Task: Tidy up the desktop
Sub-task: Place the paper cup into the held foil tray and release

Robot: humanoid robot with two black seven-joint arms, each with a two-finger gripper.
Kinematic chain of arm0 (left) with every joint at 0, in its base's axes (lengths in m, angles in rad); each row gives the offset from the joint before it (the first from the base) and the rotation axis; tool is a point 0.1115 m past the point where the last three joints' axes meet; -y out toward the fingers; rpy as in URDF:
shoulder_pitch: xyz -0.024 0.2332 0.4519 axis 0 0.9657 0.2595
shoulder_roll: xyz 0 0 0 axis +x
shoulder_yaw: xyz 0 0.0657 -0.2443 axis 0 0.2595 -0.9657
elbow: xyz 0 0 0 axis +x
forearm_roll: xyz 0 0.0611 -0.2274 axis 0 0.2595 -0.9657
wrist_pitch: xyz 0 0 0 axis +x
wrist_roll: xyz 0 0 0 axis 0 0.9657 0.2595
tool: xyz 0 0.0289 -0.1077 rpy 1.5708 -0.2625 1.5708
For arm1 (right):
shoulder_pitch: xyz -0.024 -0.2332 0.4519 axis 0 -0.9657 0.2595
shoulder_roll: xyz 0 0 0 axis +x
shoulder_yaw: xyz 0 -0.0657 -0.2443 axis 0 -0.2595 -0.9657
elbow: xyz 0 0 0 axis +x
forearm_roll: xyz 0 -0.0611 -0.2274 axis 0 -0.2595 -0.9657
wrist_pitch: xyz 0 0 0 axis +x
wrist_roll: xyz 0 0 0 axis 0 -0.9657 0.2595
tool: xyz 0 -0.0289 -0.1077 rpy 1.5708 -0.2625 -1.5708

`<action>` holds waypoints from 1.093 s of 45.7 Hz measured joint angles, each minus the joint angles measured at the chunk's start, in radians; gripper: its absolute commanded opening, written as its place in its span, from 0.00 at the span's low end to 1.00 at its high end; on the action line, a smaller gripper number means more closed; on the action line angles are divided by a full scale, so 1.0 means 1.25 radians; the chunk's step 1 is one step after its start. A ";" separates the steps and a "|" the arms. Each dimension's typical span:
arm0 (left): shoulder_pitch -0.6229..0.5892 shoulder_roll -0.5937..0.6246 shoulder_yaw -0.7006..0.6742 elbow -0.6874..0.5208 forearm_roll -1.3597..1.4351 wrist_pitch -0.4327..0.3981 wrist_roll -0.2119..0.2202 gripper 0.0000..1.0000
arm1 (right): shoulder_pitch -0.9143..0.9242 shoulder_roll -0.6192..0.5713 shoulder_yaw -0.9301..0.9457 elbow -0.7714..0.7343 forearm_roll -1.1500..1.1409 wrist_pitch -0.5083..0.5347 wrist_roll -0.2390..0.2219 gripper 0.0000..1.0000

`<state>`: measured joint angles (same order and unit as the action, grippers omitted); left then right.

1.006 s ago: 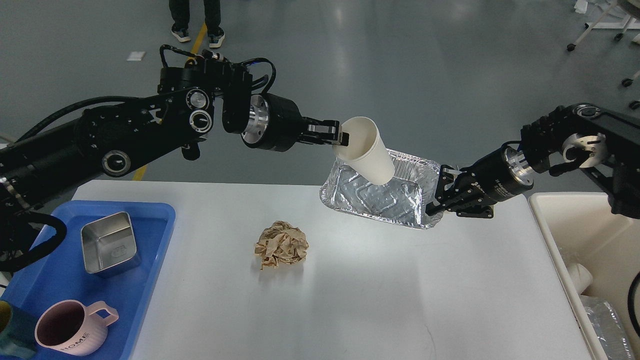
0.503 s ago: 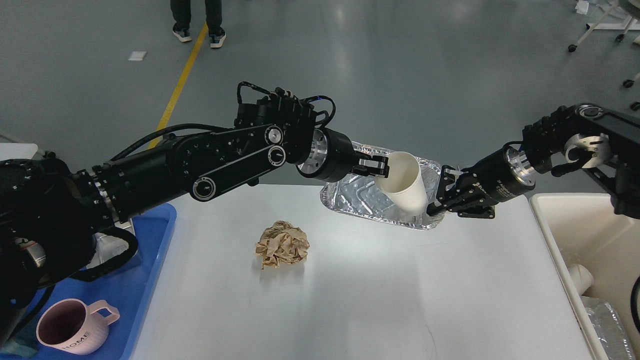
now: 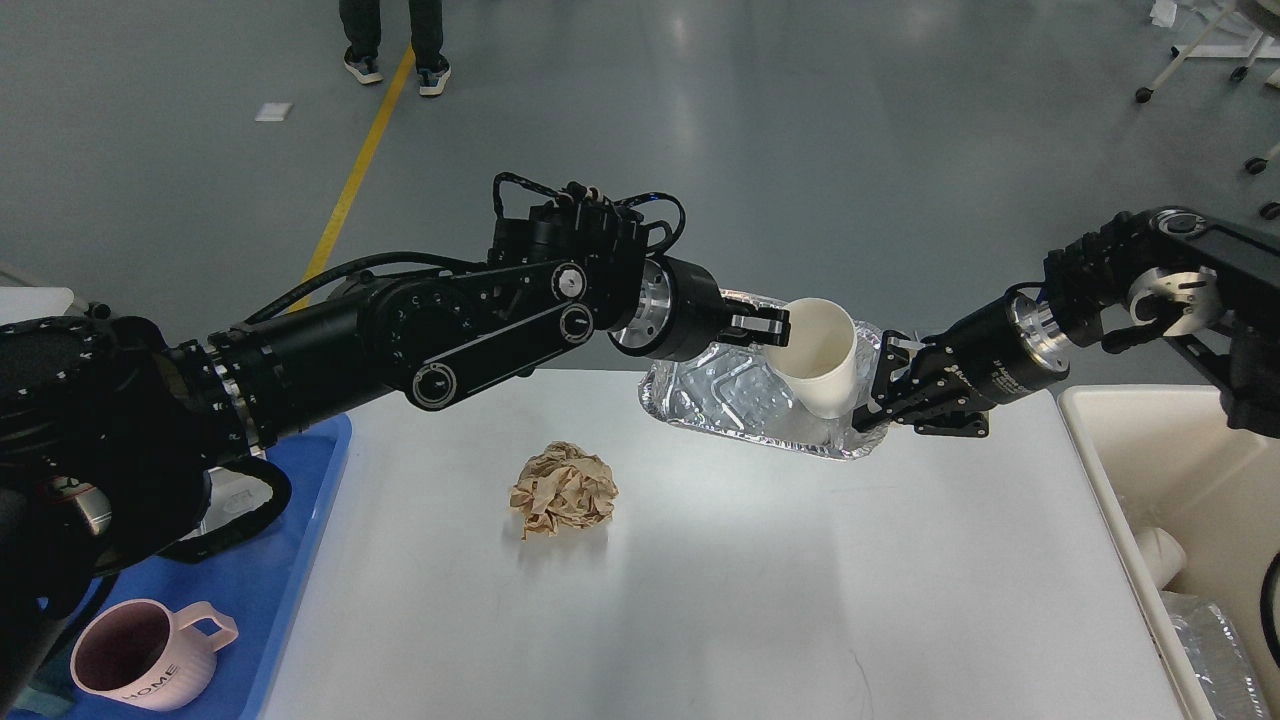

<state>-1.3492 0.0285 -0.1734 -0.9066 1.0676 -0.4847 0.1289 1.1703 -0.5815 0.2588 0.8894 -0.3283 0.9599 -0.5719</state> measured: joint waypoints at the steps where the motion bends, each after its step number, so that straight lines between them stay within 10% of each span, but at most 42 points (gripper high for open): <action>1: -0.001 0.000 0.000 0.000 0.000 0.000 0.000 0.13 | 0.000 0.000 0.000 0.000 0.000 0.000 0.000 0.00; 9: -0.011 -0.001 0.012 0.000 0.000 -0.002 0.001 0.21 | 0.000 -0.002 0.000 0.001 0.000 0.000 -0.001 0.00; 20: -0.011 -0.001 0.017 0.001 -0.001 0.048 0.008 0.74 | 0.000 -0.001 0.000 0.002 0.000 0.000 -0.001 0.00; 50: -0.029 0.065 -0.054 -0.036 -0.044 0.075 0.002 0.80 | -0.002 -0.003 -0.001 0.002 0.000 0.000 -0.001 0.00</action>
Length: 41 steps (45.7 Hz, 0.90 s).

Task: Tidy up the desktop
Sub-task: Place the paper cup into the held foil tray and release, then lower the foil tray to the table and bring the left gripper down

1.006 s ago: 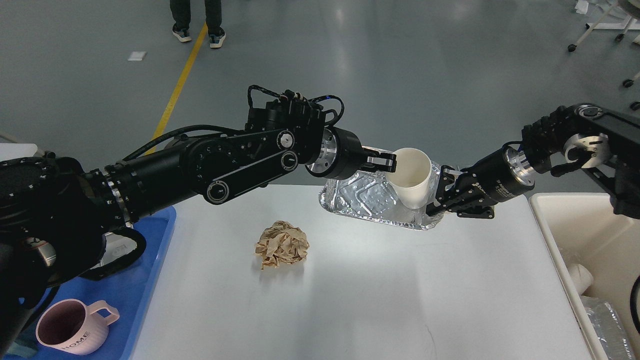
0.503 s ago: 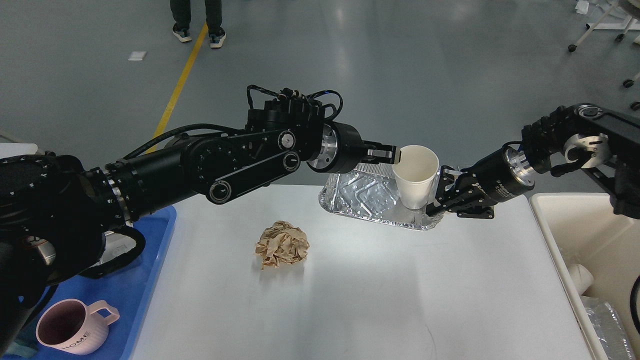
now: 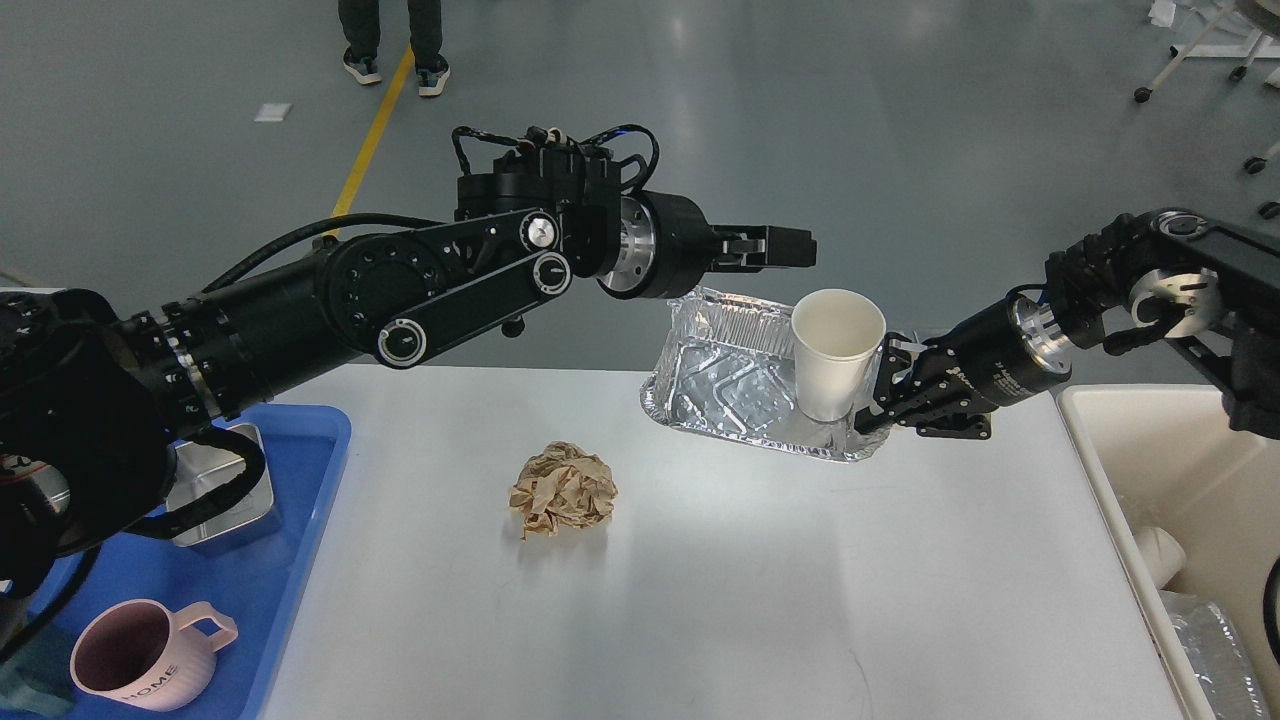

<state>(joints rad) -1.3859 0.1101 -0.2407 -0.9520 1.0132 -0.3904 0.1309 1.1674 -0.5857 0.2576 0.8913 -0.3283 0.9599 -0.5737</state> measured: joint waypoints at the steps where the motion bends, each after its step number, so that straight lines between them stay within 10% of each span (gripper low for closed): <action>1: 0.000 0.008 -0.009 -0.006 -0.001 0.000 -0.001 0.80 | 0.000 0.000 0.000 0.000 0.000 0.000 0.000 0.00; 14: 0.011 0.200 -0.042 -0.184 -0.006 0.006 0.003 0.80 | 0.000 -0.007 0.000 0.004 0.000 0.000 0.000 0.00; 29: 0.084 0.626 0.011 -0.503 0.005 0.109 0.008 0.87 | 0.000 -0.018 -0.002 0.013 -0.001 0.000 0.000 0.00; 41: 0.240 0.899 0.013 -0.578 0.009 0.141 0.005 0.90 | 0.000 -0.018 -0.002 0.018 -0.004 0.000 0.000 0.00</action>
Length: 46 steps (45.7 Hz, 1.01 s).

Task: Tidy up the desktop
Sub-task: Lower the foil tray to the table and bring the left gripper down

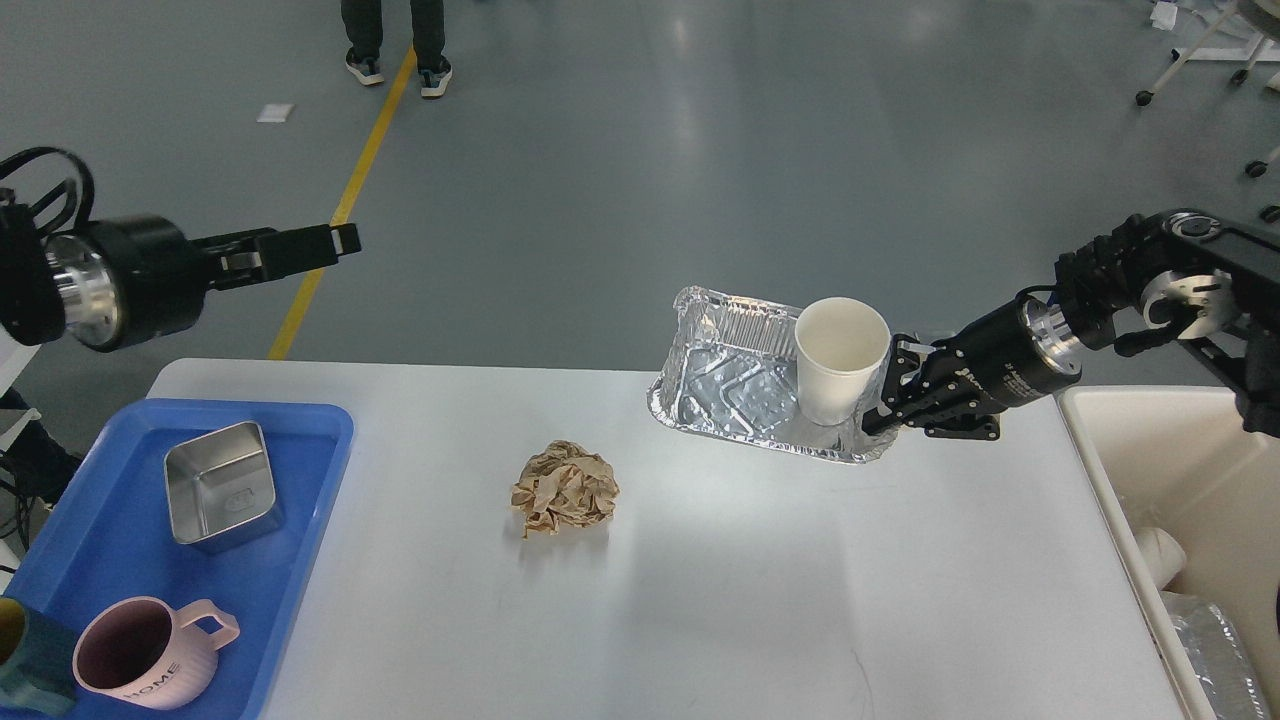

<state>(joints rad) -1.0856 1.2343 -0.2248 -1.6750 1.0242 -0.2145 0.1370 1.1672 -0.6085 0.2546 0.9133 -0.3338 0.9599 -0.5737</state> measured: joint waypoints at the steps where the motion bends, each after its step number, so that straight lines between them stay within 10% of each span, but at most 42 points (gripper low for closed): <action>1: 0.018 0.018 0.000 -0.001 0.000 0.001 -0.002 0.90 | 0.000 0.000 0.000 0.000 -0.001 0.000 0.000 0.00; 24: 0.312 0.111 -0.001 -0.068 0.000 0.027 -0.033 0.91 | 0.000 -0.005 0.000 0.004 -0.009 0.000 0.000 0.00; 46: 0.355 0.131 -0.001 -0.069 0.002 0.046 -0.111 0.92 | -0.003 -0.004 0.001 0.004 -0.013 0.000 0.000 0.00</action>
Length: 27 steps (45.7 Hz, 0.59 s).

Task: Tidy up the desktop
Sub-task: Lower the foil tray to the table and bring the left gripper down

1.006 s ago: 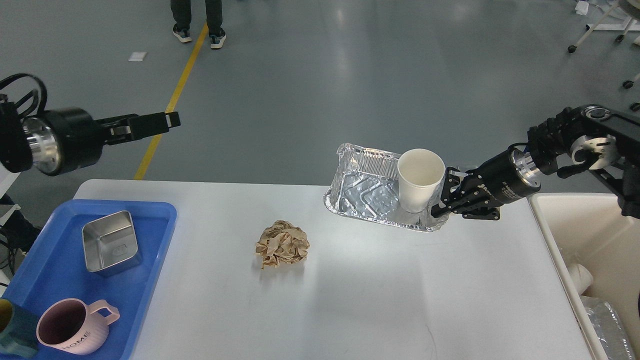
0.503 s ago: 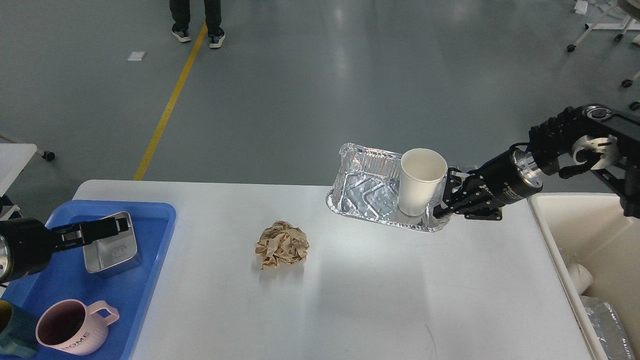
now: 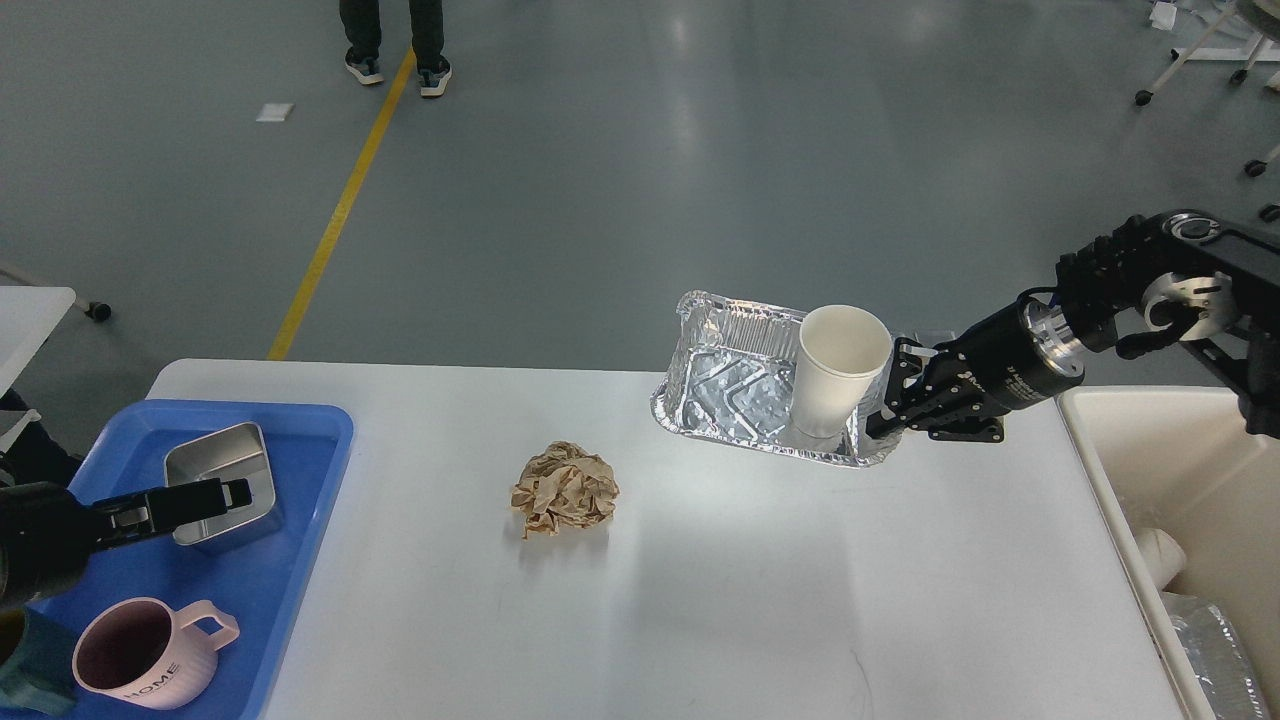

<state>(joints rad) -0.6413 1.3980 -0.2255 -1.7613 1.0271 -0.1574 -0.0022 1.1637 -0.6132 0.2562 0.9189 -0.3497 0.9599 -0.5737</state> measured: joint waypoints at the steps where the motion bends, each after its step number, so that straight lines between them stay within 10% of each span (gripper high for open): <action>1: 0.000 -0.001 0.000 0.000 0.000 0.001 0.000 0.93 | -0.001 -0.001 0.000 0.000 0.000 0.000 0.000 0.00; 27: -0.027 -0.296 0.000 0.172 0.013 0.046 0.041 0.97 | -0.009 -0.004 0.001 0.006 0.000 0.000 0.000 0.00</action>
<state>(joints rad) -0.6754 1.0274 -0.2255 -1.5464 1.0435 -0.0998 0.0494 1.1521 -0.6179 0.2569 0.9268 -0.3498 0.9599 -0.5737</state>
